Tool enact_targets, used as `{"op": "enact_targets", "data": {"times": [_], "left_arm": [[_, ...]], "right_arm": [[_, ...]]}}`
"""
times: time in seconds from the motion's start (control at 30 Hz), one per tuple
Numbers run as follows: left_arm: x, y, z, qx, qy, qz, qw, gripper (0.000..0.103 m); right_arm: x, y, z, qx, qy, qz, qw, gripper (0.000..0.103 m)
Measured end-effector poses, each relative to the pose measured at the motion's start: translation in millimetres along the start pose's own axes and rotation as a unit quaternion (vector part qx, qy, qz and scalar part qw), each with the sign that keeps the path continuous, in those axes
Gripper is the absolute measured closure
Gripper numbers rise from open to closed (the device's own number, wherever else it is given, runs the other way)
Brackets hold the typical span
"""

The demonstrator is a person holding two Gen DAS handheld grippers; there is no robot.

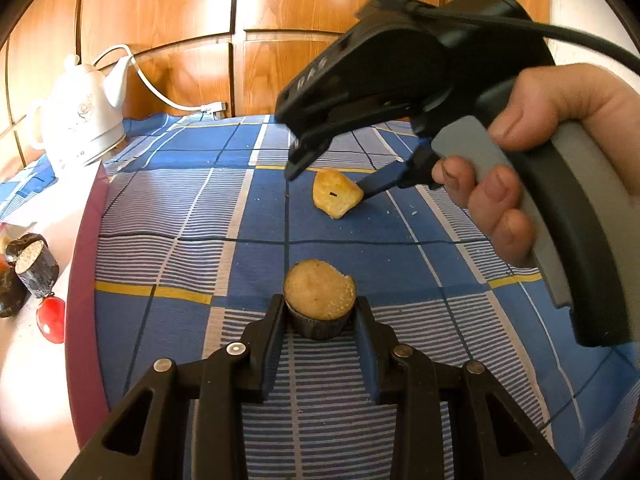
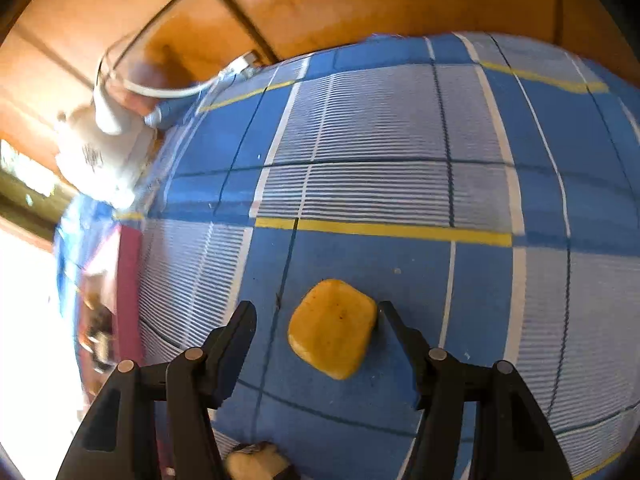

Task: Organize fruits
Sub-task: 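Grasp the yellow fruit piece with right tool while left tool holds the wood slice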

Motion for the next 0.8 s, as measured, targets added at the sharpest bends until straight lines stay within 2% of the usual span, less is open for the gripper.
{"op": "enact_targets", "data": {"times": [0.03,0.1,0.2,0.3,0.5,0.8], "left_arm": [[0.0,0.0,0.0,0.000,0.000,0.000,1.0000,0.070],[0.0,-0.2,-0.1,0.000,0.001,0.001,1.0000,0.070],[0.3,-0.4,-0.1,0.000,0.001,0.000,1.0000,0.070],[0.0,-0.7,0.2,0.000,0.002,0.001,1.0000,0.070],[0.0,-0.1,0.8,0.000,-0.001,-0.003,1.0000,0.070],[-1.8,0.7,2.5,-0.002,-0.010,-0.011,0.9999,0.069]], "right_arm": [[2.1,1.0,-0.5,0.009,0.023,0.023,0.999,0.063],[7.5,4.9,0.7,0.027,0.023,0.052,0.998,0.067],[6.9,12.7,16.1,0.040,0.069,0.114,0.990,0.068],[-2.2,27.7,33.3,0.059,0.081,0.147,0.984,0.068],[-31.3,50.9,48.5,0.067,0.076,0.154,0.983,0.069],[-31.4,52.2,42.0,0.078,0.051,0.160,0.983,0.073]]}}
Point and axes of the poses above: each gripper's, at about its wrist camera, not at the fingertips, and z roughly against the way its jaws point, x to its left, y to its underside, the point moved 6 cm from there along -z, roughly the way its jaws point, and after that the axes turned 14 degrees about -y, right-handed, at the moved point
